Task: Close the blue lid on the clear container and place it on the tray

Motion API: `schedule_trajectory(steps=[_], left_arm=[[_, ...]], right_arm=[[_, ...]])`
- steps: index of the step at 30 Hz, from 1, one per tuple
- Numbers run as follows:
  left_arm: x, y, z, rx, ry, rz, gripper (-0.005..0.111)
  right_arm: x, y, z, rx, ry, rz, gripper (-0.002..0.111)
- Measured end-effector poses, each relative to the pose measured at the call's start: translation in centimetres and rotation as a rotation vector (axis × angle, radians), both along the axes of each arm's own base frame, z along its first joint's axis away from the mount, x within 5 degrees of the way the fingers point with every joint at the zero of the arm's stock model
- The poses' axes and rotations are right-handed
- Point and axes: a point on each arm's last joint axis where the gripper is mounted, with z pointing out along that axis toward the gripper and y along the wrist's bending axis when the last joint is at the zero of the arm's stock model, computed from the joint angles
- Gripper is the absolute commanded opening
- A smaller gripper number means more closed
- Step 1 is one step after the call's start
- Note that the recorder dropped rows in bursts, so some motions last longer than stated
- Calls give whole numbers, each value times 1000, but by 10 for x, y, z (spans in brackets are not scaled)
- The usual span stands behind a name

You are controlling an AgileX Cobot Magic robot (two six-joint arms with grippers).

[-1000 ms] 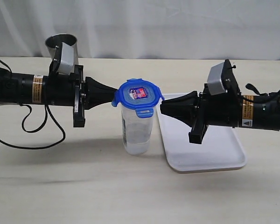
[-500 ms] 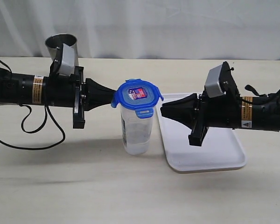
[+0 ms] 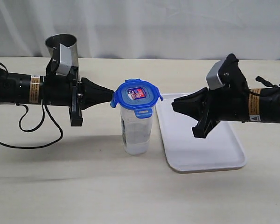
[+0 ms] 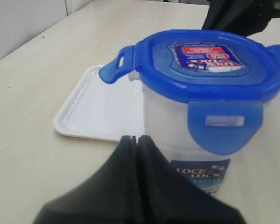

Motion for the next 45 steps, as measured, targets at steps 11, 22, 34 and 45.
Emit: schedule_trajectory(steps=[11, 22, 34, 45], left_arm=[[4, 3, -5, 38, 53, 71, 0], [3, 3, -6, 37, 64, 83, 0], [1, 2, -4, 11, 69, 65, 0], [1, 2, -3, 2, 69, 58, 0]], right_arm=[[-3, -4, 52, 180, 4, -180, 21], [19, 3, 53, 180, 267, -143, 21], [30, 9, 16, 208, 360, -73, 21], [31, 20, 14, 171, 319, -65, 21]])
